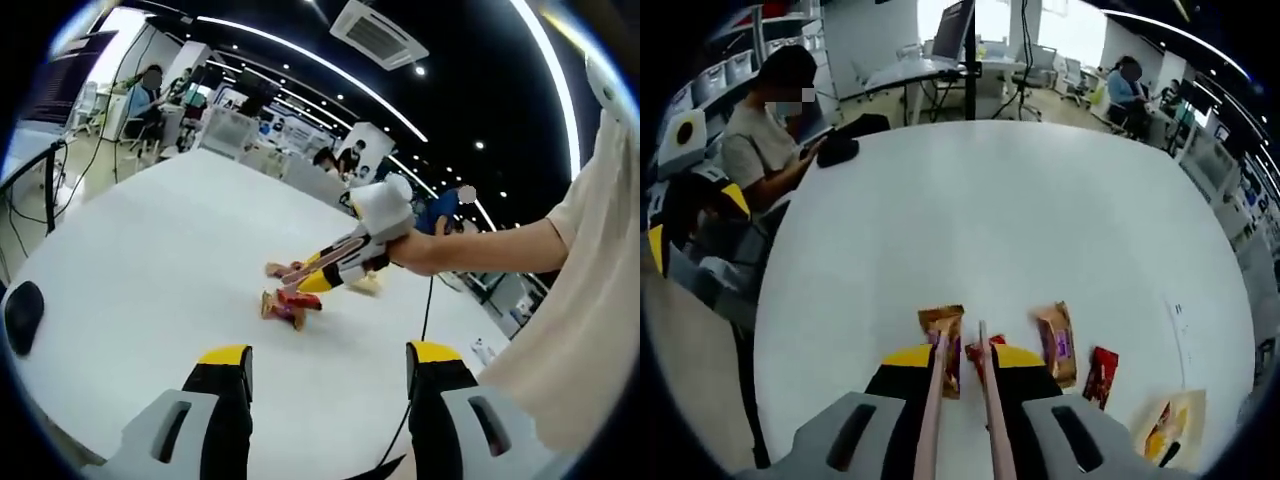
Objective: Place the target food into the container with the food tongs after gripping and lifting it, then release it inside without dropping or visibly crushing the food.
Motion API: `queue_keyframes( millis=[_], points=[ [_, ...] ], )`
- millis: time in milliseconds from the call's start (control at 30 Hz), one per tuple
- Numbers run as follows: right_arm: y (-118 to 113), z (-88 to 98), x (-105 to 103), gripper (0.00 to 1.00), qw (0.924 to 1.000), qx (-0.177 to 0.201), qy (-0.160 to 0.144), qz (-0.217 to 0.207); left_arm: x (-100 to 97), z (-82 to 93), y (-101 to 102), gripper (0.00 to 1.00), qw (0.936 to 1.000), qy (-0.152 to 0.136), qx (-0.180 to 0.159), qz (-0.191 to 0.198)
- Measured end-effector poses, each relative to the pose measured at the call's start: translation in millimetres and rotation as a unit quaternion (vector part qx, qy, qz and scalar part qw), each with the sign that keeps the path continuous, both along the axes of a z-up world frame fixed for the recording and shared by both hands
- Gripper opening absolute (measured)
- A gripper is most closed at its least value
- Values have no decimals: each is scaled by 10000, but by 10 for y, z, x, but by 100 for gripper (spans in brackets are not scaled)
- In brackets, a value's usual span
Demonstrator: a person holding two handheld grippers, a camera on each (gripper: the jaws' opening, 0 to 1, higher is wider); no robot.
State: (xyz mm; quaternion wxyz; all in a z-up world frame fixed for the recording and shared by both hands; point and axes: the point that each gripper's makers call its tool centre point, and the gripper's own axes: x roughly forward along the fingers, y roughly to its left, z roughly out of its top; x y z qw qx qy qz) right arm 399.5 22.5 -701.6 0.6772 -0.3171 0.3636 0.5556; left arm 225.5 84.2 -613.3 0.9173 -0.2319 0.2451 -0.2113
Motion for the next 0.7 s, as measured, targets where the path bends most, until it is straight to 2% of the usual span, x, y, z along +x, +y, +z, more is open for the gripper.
queue_keyframes(
  millis=[200, 467, 500, 633, 700],
  points=[
    [-65, -60, -59, 20, 10000, -36, 63, -32, -36, 10, -21, 62, 10000, -22, 11, -31],
    [-15, -157, -269, 21, 9993, -204, 152, 261, -106, -29, -30, 61, 10000, 31, -7, 22],
    [-26, -194, -262, 21, 9990, -307, 106, 317, -113, -29, -28, 61, 10000, 36, -10, 36],
    [6, -186, -208, 22, 9993, -262, 148, 214, -130, -29, -14, 61, 10000, 42, -20, 83],
    [17, -207, -218, 22, 9989, -313, 305, 170, -142, -36, -6, 61, 9999, 54, -29, 105]
  ],
)
